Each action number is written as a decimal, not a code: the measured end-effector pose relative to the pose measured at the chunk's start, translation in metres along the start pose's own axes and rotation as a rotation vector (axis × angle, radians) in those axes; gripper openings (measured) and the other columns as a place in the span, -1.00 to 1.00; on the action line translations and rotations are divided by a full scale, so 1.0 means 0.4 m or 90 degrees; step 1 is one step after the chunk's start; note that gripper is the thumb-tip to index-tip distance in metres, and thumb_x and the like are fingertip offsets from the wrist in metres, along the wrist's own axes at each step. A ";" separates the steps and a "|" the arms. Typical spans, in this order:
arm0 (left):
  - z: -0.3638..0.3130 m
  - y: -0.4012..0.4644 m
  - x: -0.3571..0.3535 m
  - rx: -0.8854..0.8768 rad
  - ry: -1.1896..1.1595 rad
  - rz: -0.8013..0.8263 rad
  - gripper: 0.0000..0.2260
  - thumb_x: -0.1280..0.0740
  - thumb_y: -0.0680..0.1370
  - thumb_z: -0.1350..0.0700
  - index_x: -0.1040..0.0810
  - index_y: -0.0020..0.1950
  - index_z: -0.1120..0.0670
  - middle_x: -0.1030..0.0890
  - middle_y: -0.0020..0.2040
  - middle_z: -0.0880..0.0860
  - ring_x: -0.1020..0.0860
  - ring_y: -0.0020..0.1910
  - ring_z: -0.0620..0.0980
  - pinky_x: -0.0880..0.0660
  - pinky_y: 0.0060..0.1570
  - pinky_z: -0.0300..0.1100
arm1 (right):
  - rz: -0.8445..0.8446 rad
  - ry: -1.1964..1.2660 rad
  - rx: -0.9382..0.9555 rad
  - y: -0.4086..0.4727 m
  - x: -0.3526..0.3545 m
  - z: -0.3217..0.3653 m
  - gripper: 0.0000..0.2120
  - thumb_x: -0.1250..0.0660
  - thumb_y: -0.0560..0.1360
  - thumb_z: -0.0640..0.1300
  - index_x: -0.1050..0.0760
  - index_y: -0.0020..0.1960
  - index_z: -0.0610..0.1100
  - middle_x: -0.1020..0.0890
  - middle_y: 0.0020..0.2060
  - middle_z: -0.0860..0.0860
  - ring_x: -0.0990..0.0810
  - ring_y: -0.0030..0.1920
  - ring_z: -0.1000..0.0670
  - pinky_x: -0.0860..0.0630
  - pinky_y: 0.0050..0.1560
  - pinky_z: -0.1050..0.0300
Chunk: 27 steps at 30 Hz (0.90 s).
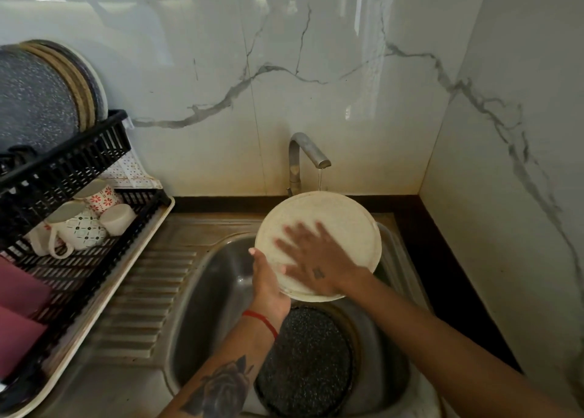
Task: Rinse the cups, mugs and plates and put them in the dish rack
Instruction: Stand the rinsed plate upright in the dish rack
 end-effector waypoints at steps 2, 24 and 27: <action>0.013 -0.009 -0.017 0.033 -0.051 0.062 -0.40 -0.02 0.56 -0.32 -0.27 0.48 -0.01 -0.45 0.33 0.22 -0.47 0.26 0.28 -0.48 -0.05 0.21 | 0.003 -0.041 0.112 -0.005 -0.016 0.054 -0.45 0.18 0.61 0.23 0.18 0.55 0.11 0.15 0.55 0.03 0.27 0.52 -0.07 0.38 0.44 -0.10; -0.070 -0.040 -0.060 0.033 0.021 0.245 -0.43 0.00 0.61 -0.22 -0.40 0.41 0.14 -0.56 0.25 0.25 -0.58 0.14 0.18 -0.56 -0.05 0.09 | -0.188 0.018 -0.003 0.108 0.075 -0.042 -0.45 0.14 0.63 0.17 0.20 0.54 0.03 0.11 0.55 0.03 0.22 0.54 -0.03 0.33 0.49 -0.03; -0.081 -0.033 -0.051 0.007 0.022 0.231 -0.45 -0.05 0.60 -0.21 -0.34 0.45 0.09 -0.53 0.28 0.20 -0.55 0.15 0.16 -0.60 -0.20 0.06 | -0.222 0.131 -0.221 0.083 0.079 -0.193 -0.41 0.17 0.62 0.20 0.23 0.55 0.00 0.12 0.56 0.01 0.21 0.54 -0.01 0.33 0.49 -0.01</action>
Point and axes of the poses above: each hand's wrist, its own y-axis towards the middle knuckle, its own x-axis out of the back of the hand, z = x × y, the point moved 9 cm from there along y, towards the middle knuckle
